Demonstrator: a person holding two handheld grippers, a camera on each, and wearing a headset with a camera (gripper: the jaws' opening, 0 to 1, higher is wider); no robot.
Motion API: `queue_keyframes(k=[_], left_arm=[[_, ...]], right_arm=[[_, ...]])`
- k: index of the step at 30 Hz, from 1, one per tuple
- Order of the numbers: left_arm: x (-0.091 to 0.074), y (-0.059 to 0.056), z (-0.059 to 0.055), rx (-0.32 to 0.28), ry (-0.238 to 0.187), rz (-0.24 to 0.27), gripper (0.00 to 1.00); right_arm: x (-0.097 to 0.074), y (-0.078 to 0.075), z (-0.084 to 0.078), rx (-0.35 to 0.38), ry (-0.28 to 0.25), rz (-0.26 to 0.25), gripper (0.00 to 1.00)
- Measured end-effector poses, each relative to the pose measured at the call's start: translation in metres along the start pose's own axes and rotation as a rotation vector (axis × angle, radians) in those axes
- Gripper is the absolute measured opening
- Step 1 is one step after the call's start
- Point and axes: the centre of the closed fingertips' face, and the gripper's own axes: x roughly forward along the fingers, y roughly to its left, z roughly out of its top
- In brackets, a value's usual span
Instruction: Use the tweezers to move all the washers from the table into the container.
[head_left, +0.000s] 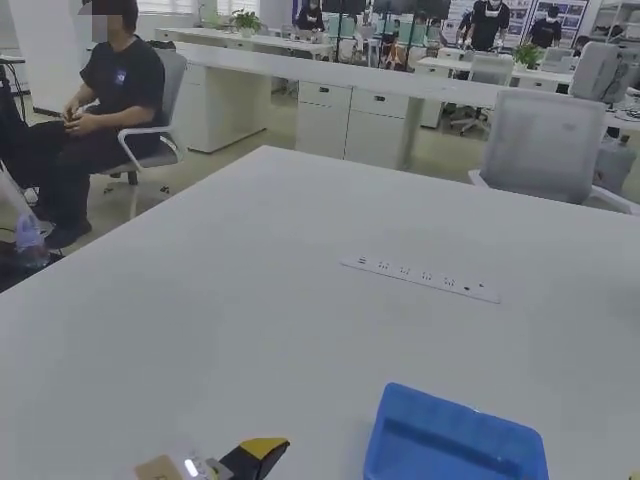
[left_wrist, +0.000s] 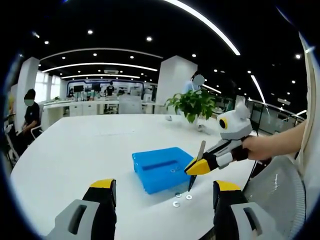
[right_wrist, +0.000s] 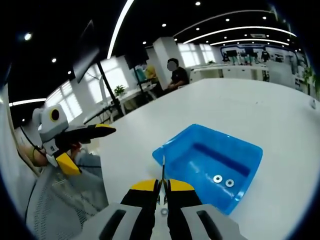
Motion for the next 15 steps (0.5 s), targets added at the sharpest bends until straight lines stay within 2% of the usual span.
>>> queue_keyframes(k=[6,15], left_arm=[[0.0,0.0,-0.001,0.001,0.006,-0.001,0.8],[0.0,0.0,-0.001,0.004,0.008,0.004,0.8]], right_arm=[[0.002,0.0,-0.011,0.017,0.024,0.001,0.04],[0.005,0.0,-0.018,0.011,0.046,0.004,0.04]])
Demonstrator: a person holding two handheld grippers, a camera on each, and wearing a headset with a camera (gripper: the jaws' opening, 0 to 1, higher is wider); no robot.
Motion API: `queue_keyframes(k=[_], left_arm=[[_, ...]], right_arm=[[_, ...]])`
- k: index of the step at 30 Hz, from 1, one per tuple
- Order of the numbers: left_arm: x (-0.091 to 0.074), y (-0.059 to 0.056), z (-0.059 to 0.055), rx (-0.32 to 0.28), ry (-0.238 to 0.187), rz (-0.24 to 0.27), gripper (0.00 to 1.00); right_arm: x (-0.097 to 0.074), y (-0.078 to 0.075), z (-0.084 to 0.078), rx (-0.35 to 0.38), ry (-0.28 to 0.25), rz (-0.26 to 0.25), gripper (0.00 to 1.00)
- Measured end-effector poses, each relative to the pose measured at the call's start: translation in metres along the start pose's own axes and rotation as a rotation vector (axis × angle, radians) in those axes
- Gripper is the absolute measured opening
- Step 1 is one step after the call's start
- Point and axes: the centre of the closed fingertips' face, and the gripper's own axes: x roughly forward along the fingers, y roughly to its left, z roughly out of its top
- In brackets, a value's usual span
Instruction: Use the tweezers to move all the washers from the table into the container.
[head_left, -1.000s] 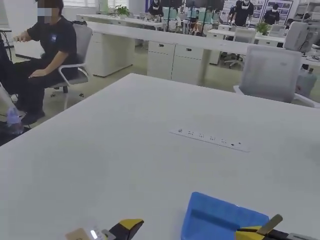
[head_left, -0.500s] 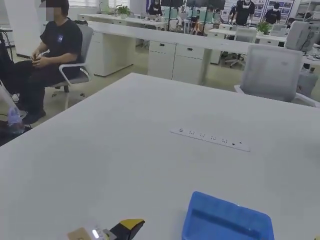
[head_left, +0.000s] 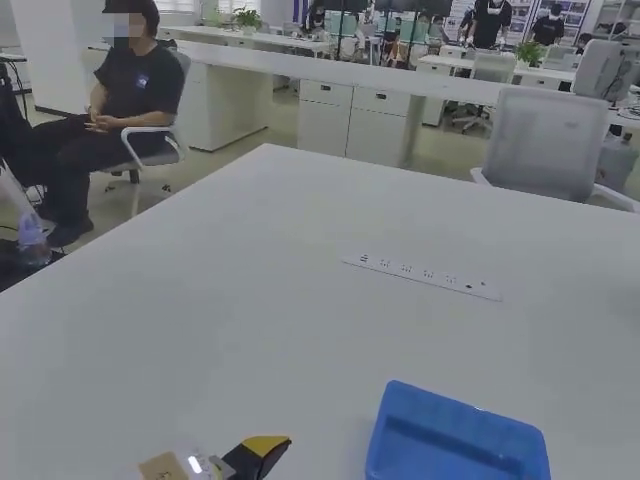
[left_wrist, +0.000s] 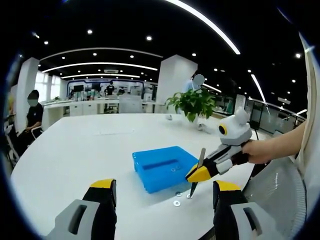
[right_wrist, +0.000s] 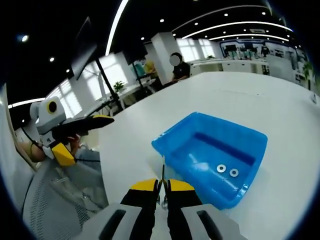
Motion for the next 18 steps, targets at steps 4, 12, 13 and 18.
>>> queue_keyframes(k=[4,12,13,18], left_arm=[[0.0006,-0.0005,-0.0008,0.006,0.005,-0.002,0.8],[0.001,-0.0003,-0.0008,0.007,0.005,-0.001,0.8],[0.0011,-0.0005,-0.001,0.007,0.007,-0.002,0.8],[0.0012,-0.0004,-0.0011,0.007,0.008,-0.001,0.8]], right_arm=[[0.001,0.0007,-0.0031,-0.025,0.02,-0.002,0.04],[0.0009,0.0034,-0.0046,-0.045,0.026,0.004,0.04],[0.0008,0.0039,-0.0044,-0.046,0.025,0.005,0.04],[0.0016,0.0096,-0.0077,-0.064,0.033,0.016,0.04]])
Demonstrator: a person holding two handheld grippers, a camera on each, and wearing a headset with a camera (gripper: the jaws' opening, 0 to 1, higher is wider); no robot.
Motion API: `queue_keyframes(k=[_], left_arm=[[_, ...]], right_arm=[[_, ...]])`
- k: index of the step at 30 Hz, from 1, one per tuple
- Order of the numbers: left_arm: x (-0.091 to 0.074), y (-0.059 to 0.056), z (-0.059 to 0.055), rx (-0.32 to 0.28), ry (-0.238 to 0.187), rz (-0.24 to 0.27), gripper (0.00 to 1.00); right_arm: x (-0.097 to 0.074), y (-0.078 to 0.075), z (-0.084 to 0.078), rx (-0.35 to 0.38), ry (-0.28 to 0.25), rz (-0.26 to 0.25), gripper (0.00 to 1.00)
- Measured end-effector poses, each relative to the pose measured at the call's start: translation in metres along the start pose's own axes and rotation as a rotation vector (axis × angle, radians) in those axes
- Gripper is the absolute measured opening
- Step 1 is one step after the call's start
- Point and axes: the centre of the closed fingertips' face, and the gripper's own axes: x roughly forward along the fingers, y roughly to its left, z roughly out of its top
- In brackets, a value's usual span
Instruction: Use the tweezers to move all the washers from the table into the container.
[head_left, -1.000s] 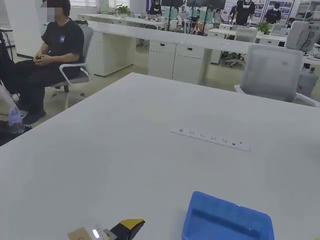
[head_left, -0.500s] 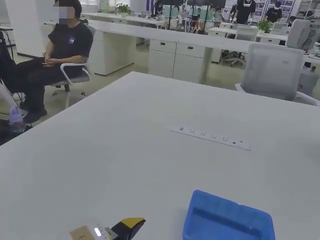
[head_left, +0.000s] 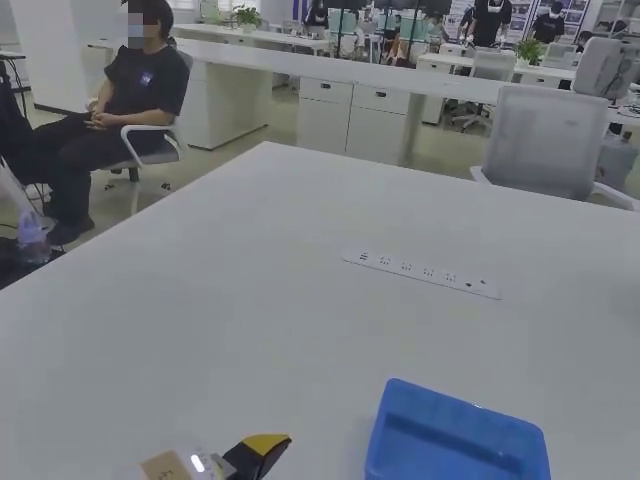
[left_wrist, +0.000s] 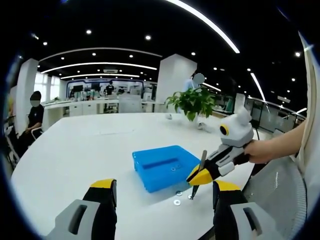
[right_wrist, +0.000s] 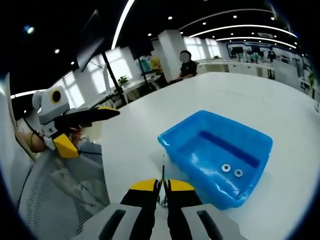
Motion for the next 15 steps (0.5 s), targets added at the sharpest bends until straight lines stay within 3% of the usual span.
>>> queue_keyframes(k=[4,6,7,9,15], left_arm=[[0.0,0.0,0.0,0.005,0.001,0.0,0.79],[0.0,0.0,0.0,0.004,-0.001,0.002,0.79],[0.0,0.0,0.0,0.003,-0.002,0.003,0.79],[0.0,0.0,0.0,0.003,0.0,0.0,0.79],[0.0,0.0,0.0,0.003,0.0,-0.001,0.79]], right_arm=[[-0.001,0.002,0.0,-0.046,0.005,-0.006,0.04],[-0.002,0.003,-0.003,-0.127,0.022,-0.005,0.03],[-0.002,0.005,-0.003,-0.216,0.026,-0.004,0.03],[-0.001,0.012,-0.005,-0.294,0.036,0.025,0.02],[-0.002,0.008,-0.002,-0.252,0.027,0.004,0.02]])
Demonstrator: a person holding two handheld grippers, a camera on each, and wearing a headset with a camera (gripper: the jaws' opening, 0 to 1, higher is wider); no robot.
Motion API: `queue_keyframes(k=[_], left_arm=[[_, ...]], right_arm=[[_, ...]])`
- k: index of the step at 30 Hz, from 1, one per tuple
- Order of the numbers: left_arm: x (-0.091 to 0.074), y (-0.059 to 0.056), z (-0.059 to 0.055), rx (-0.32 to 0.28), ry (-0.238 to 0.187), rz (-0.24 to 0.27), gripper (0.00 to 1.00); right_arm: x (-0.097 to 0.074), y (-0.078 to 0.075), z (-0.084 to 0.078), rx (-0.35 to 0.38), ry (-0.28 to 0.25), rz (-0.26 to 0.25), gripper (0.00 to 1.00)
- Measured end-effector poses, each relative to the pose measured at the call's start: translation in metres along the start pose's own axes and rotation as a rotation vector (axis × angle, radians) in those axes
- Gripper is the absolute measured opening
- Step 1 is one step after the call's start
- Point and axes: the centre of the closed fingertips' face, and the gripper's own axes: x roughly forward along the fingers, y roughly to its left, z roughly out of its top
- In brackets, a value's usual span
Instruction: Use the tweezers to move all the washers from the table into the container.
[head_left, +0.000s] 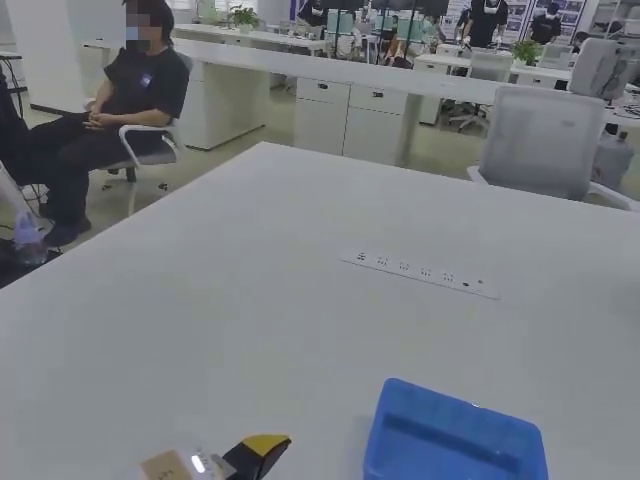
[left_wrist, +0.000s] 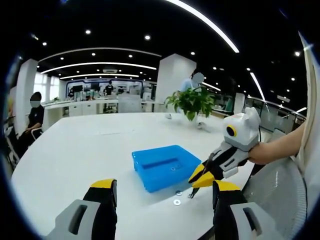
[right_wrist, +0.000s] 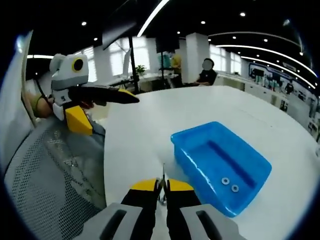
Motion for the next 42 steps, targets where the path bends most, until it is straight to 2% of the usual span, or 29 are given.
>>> queue_keyframes(k=[3,7,9,12,16,24,31,42], left_arm=[[0.0,0.001,0.001,-0.001,-0.004,0.003,0.79],[0.0,0.0,0.0,0.003,-0.003,0.001,0.79],[0.0,0.0,0.001,0.003,-0.003,0.001,0.79],[0.0,0.0,0.001,0.002,-0.004,0.002,0.79],[0.0,0.0,0.0,0.002,-0.002,-0.001,0.79],[0.0,0.0,0.0,0.0,-0.001,-0.003,0.78],[0.0,0.0,-0.001,-0.001,0.006,-0.004,0.78],[0.0,0.0,-0.002,-0.001,0.011,-0.001,0.77]], right_arm=[[-0.004,-0.004,0.014,0.079,-0.065,-0.005,0.02],[-0.013,-0.016,0.027,0.099,-0.083,-0.033,0.02],[-0.018,-0.022,0.036,0.131,-0.113,-0.044,0.02],[-0.024,-0.03,0.047,0.174,-0.143,-0.046,0.02],[-0.029,-0.037,0.058,0.184,-0.158,-0.052,0.02],[-0.028,-0.056,0.071,0.193,-0.143,-0.071,0.02],[-0.016,-0.073,0.077,0.215,-0.109,-0.076,0.02],[0.006,-0.089,0.068,0.205,-0.023,-0.068,0.03]])
